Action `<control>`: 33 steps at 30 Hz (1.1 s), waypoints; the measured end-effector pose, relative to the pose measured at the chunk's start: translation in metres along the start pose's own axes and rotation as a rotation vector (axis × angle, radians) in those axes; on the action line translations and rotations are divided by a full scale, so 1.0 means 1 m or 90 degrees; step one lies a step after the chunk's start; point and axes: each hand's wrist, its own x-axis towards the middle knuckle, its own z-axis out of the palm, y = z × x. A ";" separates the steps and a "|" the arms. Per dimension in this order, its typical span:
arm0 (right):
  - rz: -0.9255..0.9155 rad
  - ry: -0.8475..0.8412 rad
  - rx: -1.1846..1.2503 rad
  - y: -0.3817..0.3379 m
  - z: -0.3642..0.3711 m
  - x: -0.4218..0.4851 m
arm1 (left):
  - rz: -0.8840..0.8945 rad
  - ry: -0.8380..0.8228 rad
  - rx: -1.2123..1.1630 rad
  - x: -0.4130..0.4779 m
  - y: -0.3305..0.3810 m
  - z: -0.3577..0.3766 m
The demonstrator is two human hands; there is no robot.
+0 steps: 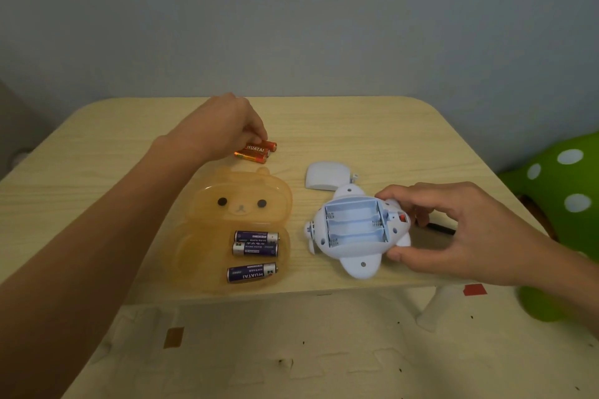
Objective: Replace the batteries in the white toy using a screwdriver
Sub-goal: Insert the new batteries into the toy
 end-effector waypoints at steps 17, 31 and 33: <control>-0.011 0.002 0.008 0.002 0.001 0.001 | 0.179 0.008 -0.385 -0.065 0.092 -0.051; -0.024 0.008 0.003 -0.003 0.001 0.002 | 0.385 0.046 -0.210 -0.080 0.127 -0.015; -0.017 0.001 0.004 -0.004 0.001 0.002 | 0.398 0.049 -0.183 -0.080 0.126 -0.013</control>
